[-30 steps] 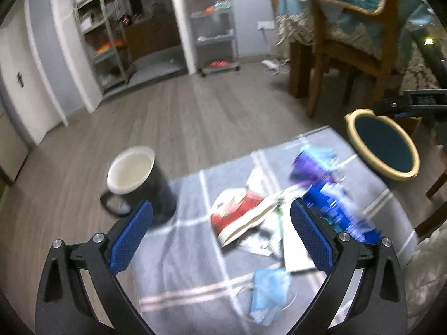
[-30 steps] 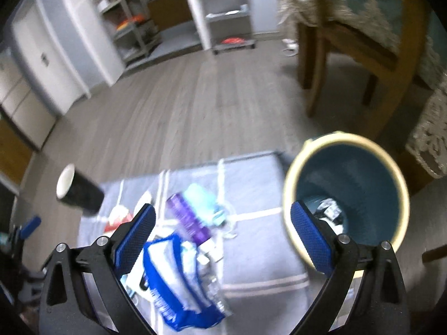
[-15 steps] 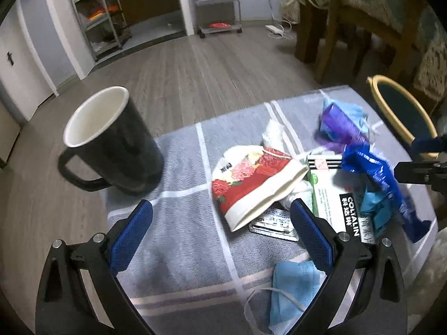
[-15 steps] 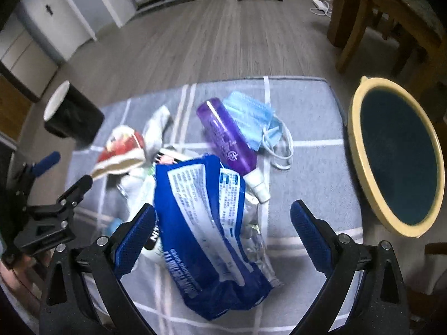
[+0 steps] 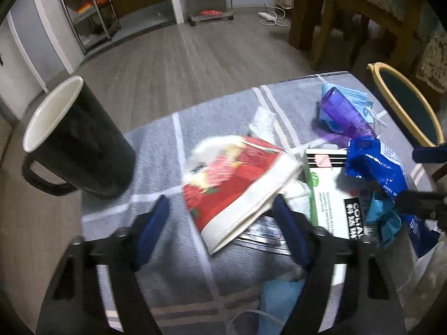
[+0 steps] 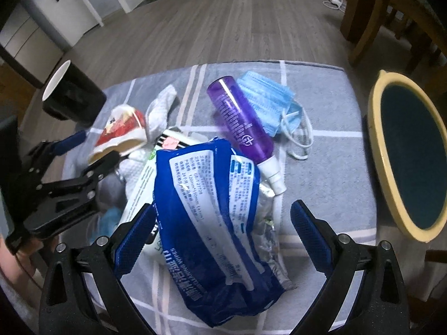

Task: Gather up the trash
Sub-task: 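Grasp the red-white paper cup with the left gripper while the right grasps the blue wrapper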

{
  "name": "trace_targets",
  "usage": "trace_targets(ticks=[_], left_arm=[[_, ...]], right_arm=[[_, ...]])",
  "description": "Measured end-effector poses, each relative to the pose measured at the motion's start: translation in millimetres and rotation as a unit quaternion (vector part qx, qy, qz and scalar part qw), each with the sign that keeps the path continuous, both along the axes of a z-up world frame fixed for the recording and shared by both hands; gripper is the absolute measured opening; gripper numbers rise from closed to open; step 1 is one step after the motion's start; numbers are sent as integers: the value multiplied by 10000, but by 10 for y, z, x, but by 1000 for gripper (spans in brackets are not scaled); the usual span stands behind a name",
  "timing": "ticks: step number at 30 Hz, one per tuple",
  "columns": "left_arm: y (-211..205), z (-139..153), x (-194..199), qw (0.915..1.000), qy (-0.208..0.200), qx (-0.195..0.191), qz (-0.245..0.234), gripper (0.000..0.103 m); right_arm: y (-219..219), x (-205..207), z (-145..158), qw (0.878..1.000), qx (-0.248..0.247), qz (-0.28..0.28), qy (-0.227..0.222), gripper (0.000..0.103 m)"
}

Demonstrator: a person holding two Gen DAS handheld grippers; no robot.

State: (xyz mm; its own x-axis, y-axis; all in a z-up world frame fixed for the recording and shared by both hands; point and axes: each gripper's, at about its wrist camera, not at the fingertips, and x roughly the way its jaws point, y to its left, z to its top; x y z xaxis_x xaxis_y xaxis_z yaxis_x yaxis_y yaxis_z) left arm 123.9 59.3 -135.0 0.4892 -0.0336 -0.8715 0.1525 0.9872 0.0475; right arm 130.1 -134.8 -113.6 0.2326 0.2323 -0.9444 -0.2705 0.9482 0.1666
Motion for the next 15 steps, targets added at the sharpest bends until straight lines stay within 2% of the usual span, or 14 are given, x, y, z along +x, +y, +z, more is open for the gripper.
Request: trace_targets(ticks=[1,2,3,5,7,8,9,11,15], left_arm=[[-3,-12,6,10000,43,-48,-19,42],[-10,-18,0,9999,88,-88,-49,34],[-17,-19,1,9999,108,-84,-69,22],[-44,2,-15,9999,37,-12,-94,18],[-62,22,-27,9999,-27,56,-104,13],[-65,34,-33,9999,-48,70,-107,13],[-70,46,-28,9999,-51,65,-113,11],[-65,98,-39,9999,-86,51,-98,8],[-4,260,-93,9998,-213,-48,43,2]], right_arm=[[13,-8,-9,10000,52,47,42,96],[37,-17,-17,9999,102,102,81,96],[59,-21,-28,9998,108,139,88,96],[74,-26,-39,9997,63,213,103,96],[75,-25,-63,9997,-37,228,109,90],[69,-22,-71,9996,-23,252,123,67],[62,-22,-66,9994,87,276,169,49],[44,-43,-26,9995,-11,316,60,44],[-23,-68,93,9996,116,255,-67,34]])
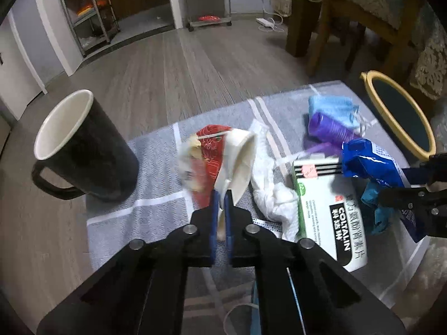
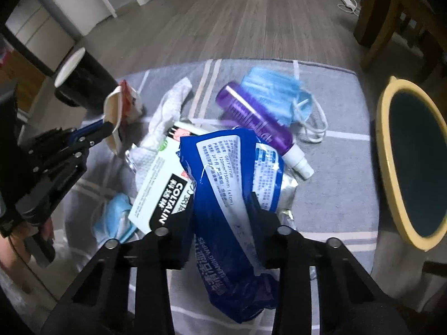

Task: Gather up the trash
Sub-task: 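Grasp the red-white paper cup with the left gripper while the right grasps the blue wrapper, then carry the cup and blue wrapper over the bin and open both grippers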

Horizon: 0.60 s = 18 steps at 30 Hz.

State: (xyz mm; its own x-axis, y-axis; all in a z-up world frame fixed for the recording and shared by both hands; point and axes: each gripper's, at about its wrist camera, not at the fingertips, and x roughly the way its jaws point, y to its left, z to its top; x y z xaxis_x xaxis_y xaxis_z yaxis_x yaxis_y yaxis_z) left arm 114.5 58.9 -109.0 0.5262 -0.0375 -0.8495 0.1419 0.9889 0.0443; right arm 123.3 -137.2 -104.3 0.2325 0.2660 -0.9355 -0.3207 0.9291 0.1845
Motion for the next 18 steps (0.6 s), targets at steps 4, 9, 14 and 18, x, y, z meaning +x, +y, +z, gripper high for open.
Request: trace_targets(ticks=[4,9,14,18], left_arm=[[39,163,-76,9998,-160,-77,86,2],[80,290,-144,9992,-214,-277,179,2],[12,361,-229,9985,-174,-515,112,2],[-187,372,-281,9986,-142,-480,-191,2]], right_arm=[[-89,-44,237,9995,144,18,-289,32],[-342,-96,354,9941,1031,-324,17,32],[-495,-94,3,9836,1385,-725,900,32],[-655,-52,-175,9810,1147,-1098,1111,37]])
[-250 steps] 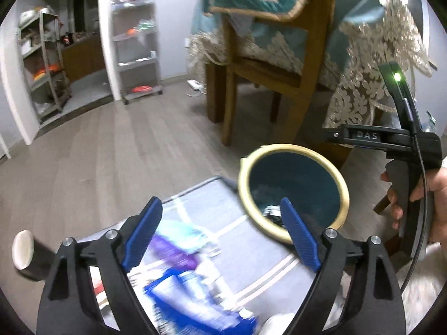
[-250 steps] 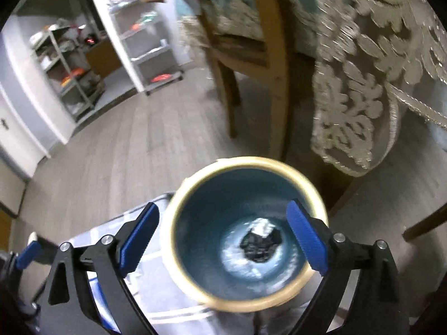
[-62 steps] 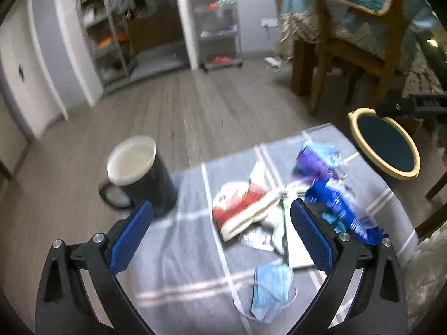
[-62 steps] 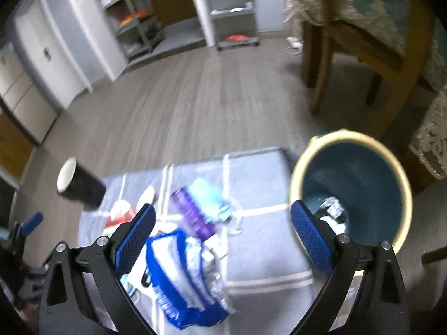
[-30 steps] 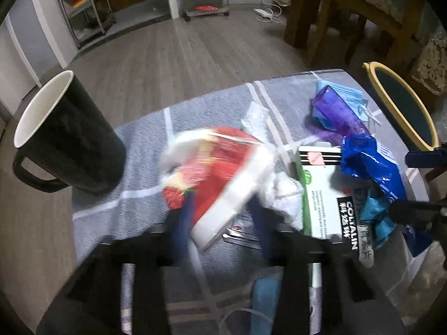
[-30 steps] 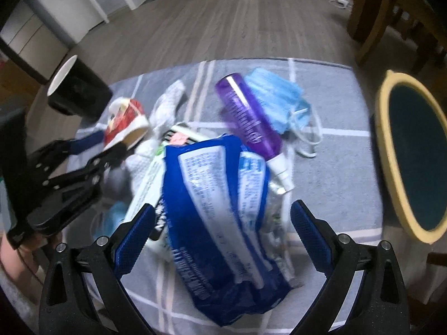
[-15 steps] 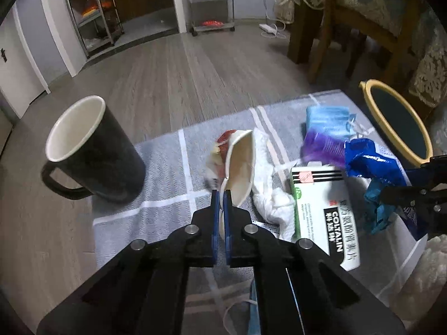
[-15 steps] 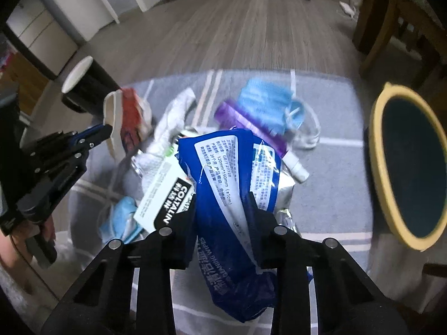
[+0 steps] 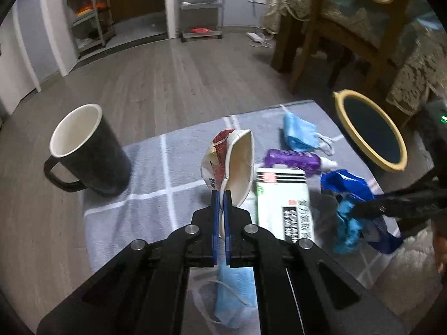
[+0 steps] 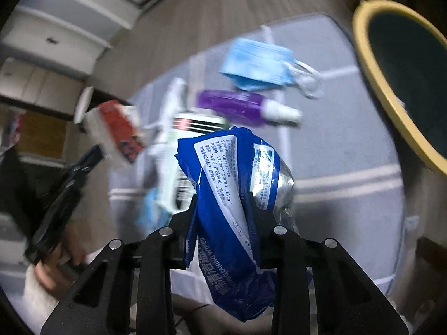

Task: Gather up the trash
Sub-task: 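Carry the cup and blue wrapper over the bin and open both grippers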

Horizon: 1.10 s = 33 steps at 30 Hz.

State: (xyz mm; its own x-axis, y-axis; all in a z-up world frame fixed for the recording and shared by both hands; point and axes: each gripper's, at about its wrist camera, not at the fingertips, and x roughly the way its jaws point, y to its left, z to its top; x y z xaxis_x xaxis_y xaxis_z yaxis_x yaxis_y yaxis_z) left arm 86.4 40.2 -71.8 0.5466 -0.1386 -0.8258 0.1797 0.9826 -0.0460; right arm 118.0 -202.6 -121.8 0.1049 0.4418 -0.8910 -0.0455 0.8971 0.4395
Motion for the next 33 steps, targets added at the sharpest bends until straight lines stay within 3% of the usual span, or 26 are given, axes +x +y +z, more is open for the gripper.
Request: trace_targets(ticks=[6,10,15,20,25,33], left_arm=[[-216,10,-61,9993,-11,13,-365,2],[-242,-6,-60,9992,27,6,-408,2],[-228,-13,-47,9992,42,53,-404,2],[-262,73,-62,9989,-96,67,-456,2],[-367,322,-102,9975,-428,32,-559,2],[-698,700,-77,9931,-821,77,-834,2]], right_arm=[[-64,24,45,9996,-206,-123,-176,55],[-82,41,39,9996,-122,-215,-165,57],[-72,23,111,9990,-267,-101,-358,24],[-123,18,372,9970,-255,-169,-715,21],[-291,16,828,9907,-145,-284,-1324,21],[-900,167,1444,9698,-575,-625,-2285,21]])
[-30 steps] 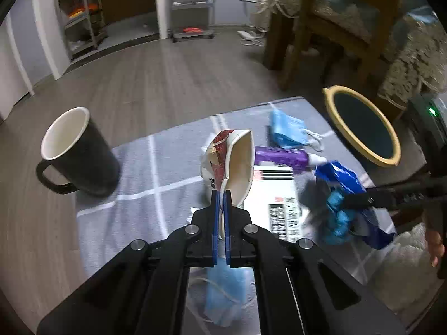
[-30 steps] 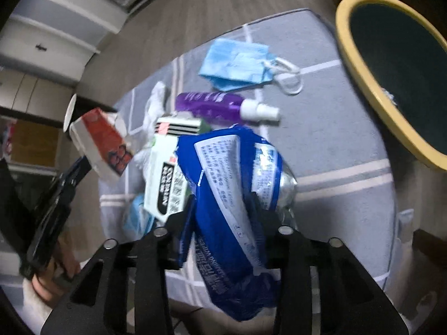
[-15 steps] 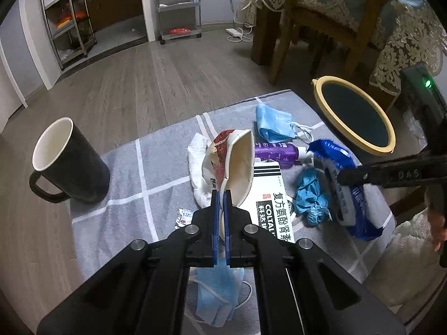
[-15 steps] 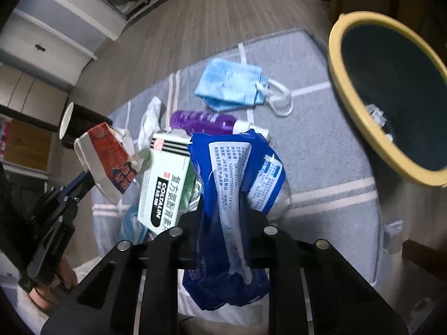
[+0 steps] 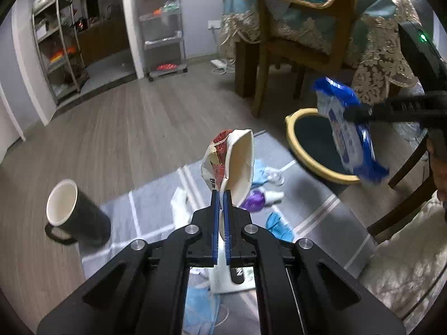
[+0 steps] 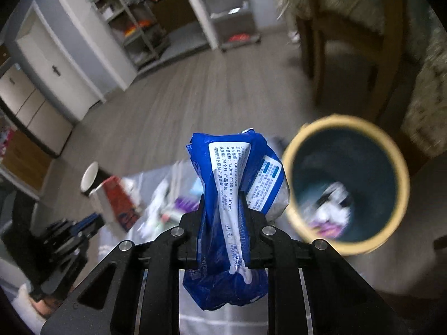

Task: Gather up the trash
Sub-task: 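Carry the cup and blue wrapper over the bin and open both grippers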

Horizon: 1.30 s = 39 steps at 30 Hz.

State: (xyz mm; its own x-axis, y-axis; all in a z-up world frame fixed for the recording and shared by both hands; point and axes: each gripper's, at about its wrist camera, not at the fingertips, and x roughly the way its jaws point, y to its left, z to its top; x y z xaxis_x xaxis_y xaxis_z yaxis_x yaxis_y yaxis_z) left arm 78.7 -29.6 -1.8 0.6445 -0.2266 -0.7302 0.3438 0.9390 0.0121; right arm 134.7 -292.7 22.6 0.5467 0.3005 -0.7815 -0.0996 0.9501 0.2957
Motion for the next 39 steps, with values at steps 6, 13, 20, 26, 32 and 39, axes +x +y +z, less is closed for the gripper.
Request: trace_targets(ticks=[6,13,20,26,32,39], left_arm=[[-410,128,71,9995,-147,-92,-278,2],[-975,171,123,9973,-309,-26,-659,2],[-1421,31,375,9968,-25,-46,-800,2],[-1639,-83,532,9957,186,-126,-897,2],[-1882,-229,685,9945,352,-38,-987,2],[-2165,-377,849,9925,506,6,-1114,2]], right_arm=[[-489,103,118,9977,-428,-386,-364,21],[-789,323,-110,9983,-135,-554,-86,21],[-899,505,-373,9976,-93,-604,321,21],[-1073,624,-515,9952,60,-840,493,21],[-1119,735,-637,9924,29,-987,731,21],[-1109,842,-678,9918,-9,-1022,766,22]])
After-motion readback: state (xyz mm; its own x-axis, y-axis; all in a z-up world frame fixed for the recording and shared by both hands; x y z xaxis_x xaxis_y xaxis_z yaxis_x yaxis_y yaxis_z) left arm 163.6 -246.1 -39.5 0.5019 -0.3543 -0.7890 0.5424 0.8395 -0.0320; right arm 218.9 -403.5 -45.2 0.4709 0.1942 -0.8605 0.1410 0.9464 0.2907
